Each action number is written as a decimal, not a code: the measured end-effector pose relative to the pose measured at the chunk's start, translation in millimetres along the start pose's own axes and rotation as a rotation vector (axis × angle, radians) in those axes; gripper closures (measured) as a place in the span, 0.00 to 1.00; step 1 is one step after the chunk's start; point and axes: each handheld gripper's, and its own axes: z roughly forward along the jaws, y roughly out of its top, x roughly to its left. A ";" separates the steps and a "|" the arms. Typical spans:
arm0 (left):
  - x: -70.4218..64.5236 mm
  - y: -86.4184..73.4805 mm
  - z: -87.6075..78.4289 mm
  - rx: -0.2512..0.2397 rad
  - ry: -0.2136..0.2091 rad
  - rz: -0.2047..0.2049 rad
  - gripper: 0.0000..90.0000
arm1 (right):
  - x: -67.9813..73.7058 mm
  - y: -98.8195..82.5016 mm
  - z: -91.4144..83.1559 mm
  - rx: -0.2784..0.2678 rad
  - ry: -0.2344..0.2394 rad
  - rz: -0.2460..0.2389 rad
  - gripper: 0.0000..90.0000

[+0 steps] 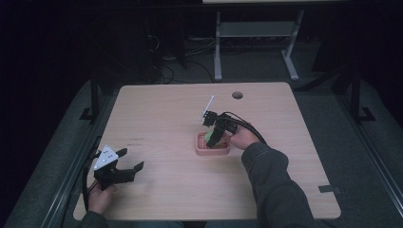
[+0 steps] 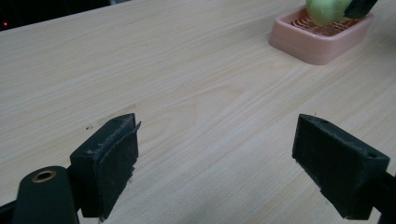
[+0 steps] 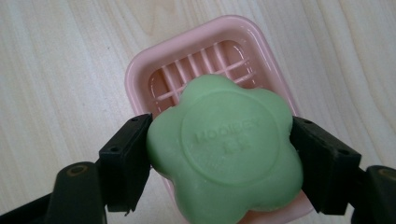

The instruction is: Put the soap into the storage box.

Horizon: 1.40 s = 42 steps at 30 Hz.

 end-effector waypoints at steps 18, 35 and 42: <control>0.9 -0.6 -3.5 -0.009 -0.007 -0.009 0.16 | 1.8 7.2 10.4 0.020 -0.027 0.000 0.28; 0.2 -0.3 -3.7 -0.003 -0.009 -0.001 0.16 | -0.2 5.7 2.2 -0.015 -0.019 0.026 0.29; -0.3 -0.7 -3.6 -0.002 -0.009 -0.004 0.16 | -0.1 2.2 1.9 0.002 -0.003 0.037 0.25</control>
